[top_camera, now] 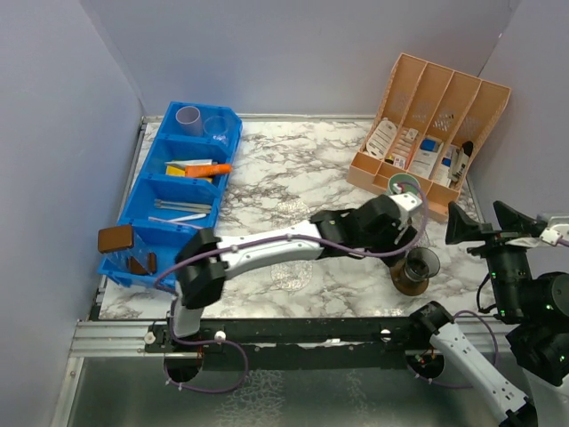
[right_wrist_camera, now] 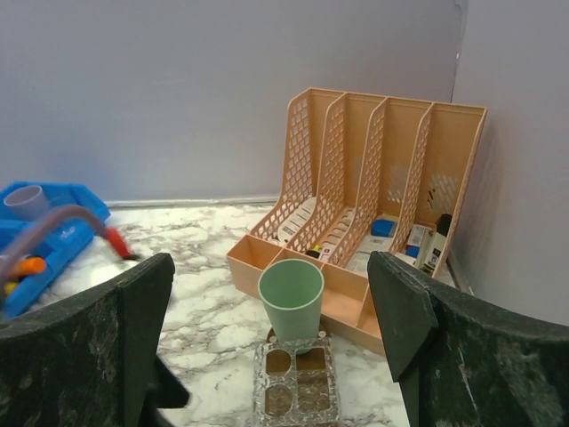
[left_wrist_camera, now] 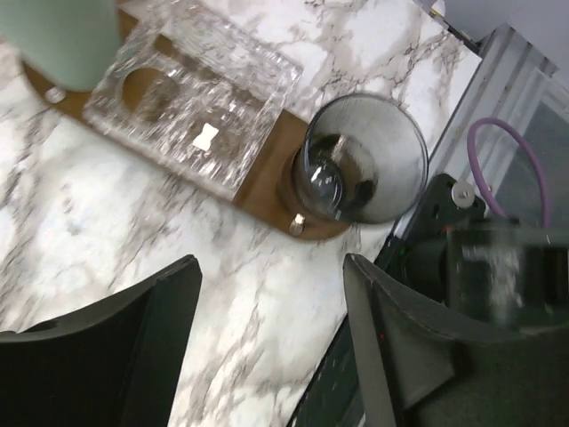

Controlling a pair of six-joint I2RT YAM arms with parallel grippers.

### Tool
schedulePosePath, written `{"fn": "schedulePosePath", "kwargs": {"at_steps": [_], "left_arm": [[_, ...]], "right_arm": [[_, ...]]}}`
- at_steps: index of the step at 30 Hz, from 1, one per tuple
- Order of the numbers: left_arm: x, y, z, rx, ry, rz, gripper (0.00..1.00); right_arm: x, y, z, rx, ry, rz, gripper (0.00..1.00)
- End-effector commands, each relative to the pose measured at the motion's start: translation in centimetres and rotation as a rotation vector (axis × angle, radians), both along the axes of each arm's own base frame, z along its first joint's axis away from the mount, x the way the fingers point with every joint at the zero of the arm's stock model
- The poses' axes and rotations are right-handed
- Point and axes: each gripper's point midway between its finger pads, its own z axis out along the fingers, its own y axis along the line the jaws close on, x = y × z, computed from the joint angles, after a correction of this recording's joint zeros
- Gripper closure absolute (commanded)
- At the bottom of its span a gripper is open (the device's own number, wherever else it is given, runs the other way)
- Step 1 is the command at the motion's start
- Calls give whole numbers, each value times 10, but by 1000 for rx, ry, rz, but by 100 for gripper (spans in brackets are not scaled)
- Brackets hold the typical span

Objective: Prepare toiletry sets of a toothbrush and toothpaste on the tray
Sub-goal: Place the cup on the tray, then pick up the toothpaste from the storage box.

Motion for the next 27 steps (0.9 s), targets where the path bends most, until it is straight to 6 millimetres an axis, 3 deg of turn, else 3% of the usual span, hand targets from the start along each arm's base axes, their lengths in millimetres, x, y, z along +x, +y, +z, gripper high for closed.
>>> {"fn": "schedulePosePath", "kwargs": {"at_steps": [1,5,9,15,21,25,27], "left_arm": [[13,55,57,-156,-87,67,30],[30,132,30,-125,-33,236,28],[44,215,6,-100,3,430,24],[61,330,3,-42,-22,727,2],[81,400,14,35,-72,935,1],[103,449,-1,116,25,1115,1],[114,469,-11,110,110,1172,8]], "right_arm": [[-19,-10,21,102,-105,3,8],[-20,-7,17,140,-137,24,8],[-8,5,1,143,-98,52,8],[20,32,-22,112,-8,108,9],[37,55,-39,102,54,173,9],[43,60,-49,92,81,182,10],[43,60,-52,86,90,179,10]]}}
